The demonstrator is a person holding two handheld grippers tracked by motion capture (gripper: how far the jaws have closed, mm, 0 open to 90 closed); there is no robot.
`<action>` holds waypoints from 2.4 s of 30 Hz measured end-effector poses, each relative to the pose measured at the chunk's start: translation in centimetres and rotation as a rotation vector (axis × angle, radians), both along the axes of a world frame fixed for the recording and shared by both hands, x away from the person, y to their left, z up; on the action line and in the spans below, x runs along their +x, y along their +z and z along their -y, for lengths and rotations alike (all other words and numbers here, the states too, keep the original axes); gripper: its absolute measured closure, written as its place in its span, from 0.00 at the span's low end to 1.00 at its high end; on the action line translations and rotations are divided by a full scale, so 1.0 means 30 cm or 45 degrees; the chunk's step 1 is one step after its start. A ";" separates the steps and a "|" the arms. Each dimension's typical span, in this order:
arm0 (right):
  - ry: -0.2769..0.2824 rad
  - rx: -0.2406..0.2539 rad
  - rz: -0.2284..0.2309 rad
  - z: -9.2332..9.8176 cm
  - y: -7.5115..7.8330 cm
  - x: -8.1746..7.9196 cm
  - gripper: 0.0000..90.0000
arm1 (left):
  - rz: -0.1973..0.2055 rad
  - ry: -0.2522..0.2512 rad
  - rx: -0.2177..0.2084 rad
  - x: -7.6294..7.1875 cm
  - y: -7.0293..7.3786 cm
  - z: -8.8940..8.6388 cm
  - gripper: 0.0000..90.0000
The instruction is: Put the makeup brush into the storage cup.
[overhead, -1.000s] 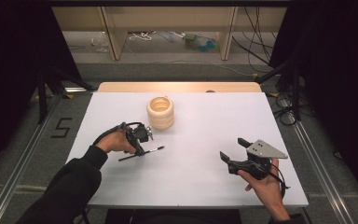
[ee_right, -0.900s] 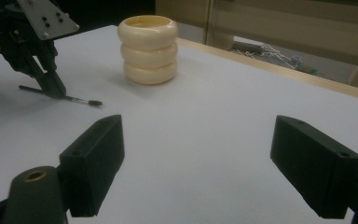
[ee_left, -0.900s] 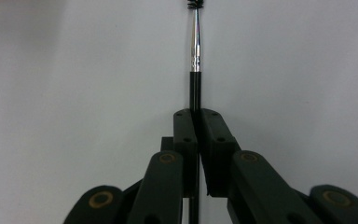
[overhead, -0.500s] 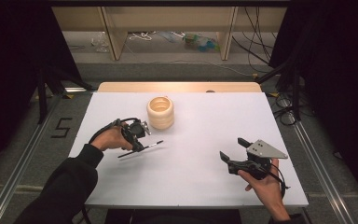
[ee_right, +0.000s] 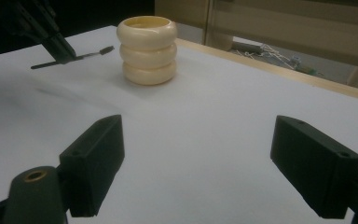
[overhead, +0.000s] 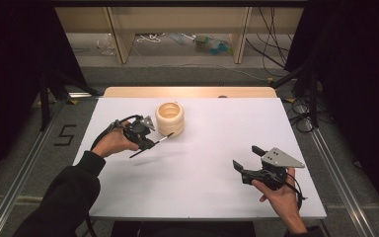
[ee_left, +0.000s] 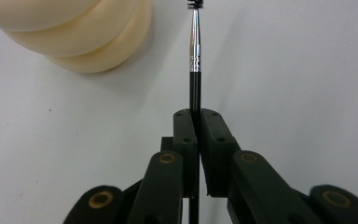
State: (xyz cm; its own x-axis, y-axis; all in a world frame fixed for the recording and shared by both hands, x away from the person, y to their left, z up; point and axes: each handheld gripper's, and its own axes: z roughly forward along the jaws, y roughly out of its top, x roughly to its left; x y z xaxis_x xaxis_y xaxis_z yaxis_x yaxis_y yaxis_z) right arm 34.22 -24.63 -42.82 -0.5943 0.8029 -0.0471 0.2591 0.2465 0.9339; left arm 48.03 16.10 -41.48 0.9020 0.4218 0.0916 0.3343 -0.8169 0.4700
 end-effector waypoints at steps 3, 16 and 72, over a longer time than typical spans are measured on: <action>-0.002 0.004 0.006 -0.002 -0.001 0.001 0.21 | 0.008 0.006 -0.017 0.002 0.008 -0.005 0.95; -0.003 -0.001 -0.001 0.002 0.000 0.000 0.21 | 0.072 0.081 -0.097 0.004 0.037 -0.020 0.95; -0.005 0.005 0.000 0.001 -0.003 0.006 0.21 | 0.561 0.608 -0.783 0.121 0.217 -0.057 0.95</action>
State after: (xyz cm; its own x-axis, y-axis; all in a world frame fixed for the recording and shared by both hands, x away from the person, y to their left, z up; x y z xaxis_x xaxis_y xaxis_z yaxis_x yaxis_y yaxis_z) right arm 34.41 -24.66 -42.93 -0.5911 0.8054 -0.0443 0.2597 0.2420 0.9349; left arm 51.65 17.80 -34.96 0.5542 0.8321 0.0224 0.2596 -0.1984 0.9451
